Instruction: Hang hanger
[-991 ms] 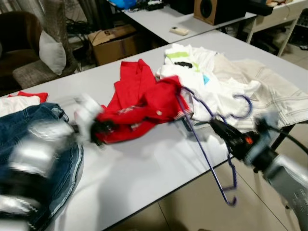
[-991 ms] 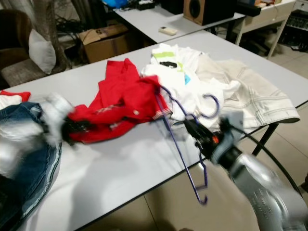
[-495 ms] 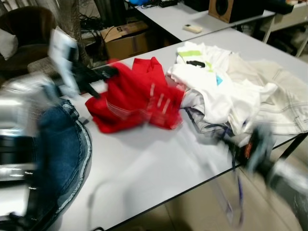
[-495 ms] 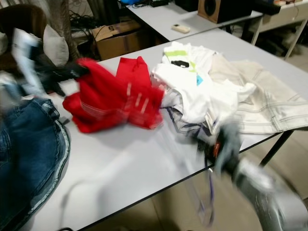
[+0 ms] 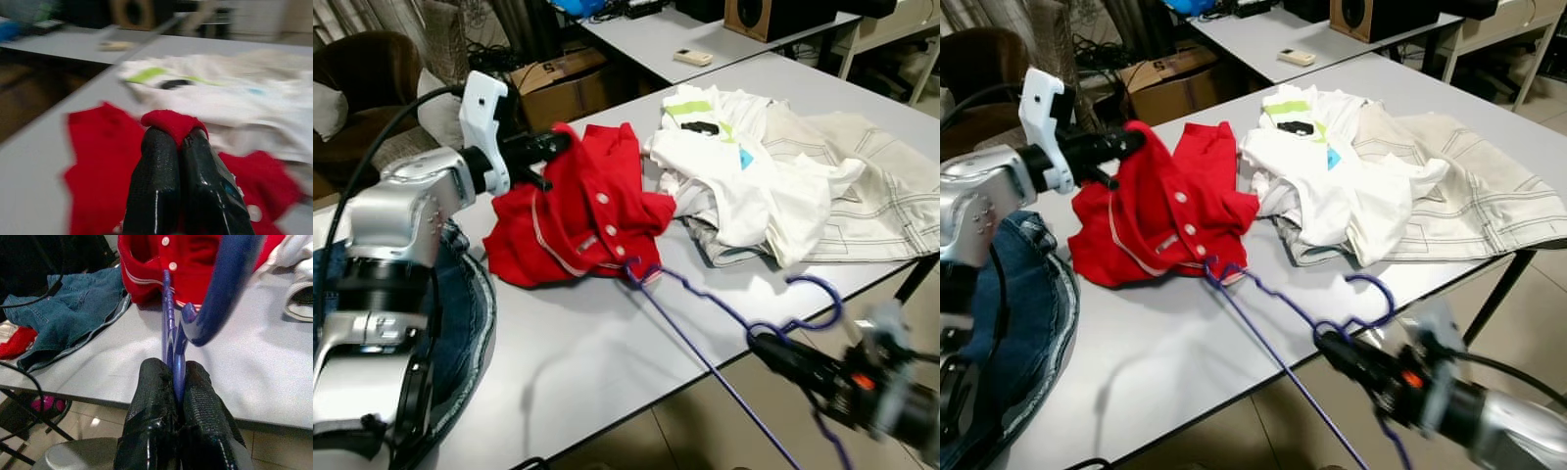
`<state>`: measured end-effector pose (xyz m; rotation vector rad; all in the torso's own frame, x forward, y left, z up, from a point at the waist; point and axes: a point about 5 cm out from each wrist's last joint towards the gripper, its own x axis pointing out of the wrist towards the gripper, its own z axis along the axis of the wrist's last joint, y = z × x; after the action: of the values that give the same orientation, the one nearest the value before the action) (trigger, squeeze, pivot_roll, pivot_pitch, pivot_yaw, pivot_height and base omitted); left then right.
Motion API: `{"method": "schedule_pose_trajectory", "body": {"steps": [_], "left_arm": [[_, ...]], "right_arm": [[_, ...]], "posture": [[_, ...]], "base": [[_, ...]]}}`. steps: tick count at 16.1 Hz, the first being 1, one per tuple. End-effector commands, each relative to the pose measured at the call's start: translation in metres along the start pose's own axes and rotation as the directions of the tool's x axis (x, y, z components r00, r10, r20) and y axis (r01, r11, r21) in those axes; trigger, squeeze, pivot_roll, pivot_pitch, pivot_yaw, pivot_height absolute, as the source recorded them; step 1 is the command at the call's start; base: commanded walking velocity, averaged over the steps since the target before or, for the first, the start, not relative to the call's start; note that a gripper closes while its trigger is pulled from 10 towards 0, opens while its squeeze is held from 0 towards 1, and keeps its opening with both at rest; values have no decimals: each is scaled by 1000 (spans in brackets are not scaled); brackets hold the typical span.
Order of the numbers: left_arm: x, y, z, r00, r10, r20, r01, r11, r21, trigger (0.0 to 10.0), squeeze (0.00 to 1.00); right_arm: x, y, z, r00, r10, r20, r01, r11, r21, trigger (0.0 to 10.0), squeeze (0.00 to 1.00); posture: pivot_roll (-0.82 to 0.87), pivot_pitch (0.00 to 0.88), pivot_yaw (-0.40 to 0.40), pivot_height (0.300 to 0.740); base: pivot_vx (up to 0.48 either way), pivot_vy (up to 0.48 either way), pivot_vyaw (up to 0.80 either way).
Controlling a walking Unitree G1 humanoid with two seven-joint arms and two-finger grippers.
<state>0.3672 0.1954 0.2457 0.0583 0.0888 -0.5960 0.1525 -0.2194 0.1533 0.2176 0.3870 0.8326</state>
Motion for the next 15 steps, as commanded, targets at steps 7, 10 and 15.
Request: {"method": "schedule_pose_trajectory", "body": {"steps": [7, 10, 15], "left_arm": [[-11, -2, 2, 998, -68, -15, 69, 995, 74, 0, 0], [-13, -24, -4, 980, -194, -52, 198, 975, 99, 0, 0], [-9, -28, -8, 992, -106, -65, 113, 986, 118, 0, 0]], "right_arm": [[15, 4, 27, 985, 43, 166, -34, 998, -55, 10000, 0], [44, -5, 31, 984, 26, 176, -20, 999, -37, 10000, 0], [57, 6, 34, 977, 173, 126, -167, 984, -57, 10000, 0]], "posture": [[-105, 0, 190, 740], [-92, 0, 171, 740], [-71, 0, 141, 740]], "base": [[0, 0, 0], [0, 0, 0], [0, 0, 0]]}}
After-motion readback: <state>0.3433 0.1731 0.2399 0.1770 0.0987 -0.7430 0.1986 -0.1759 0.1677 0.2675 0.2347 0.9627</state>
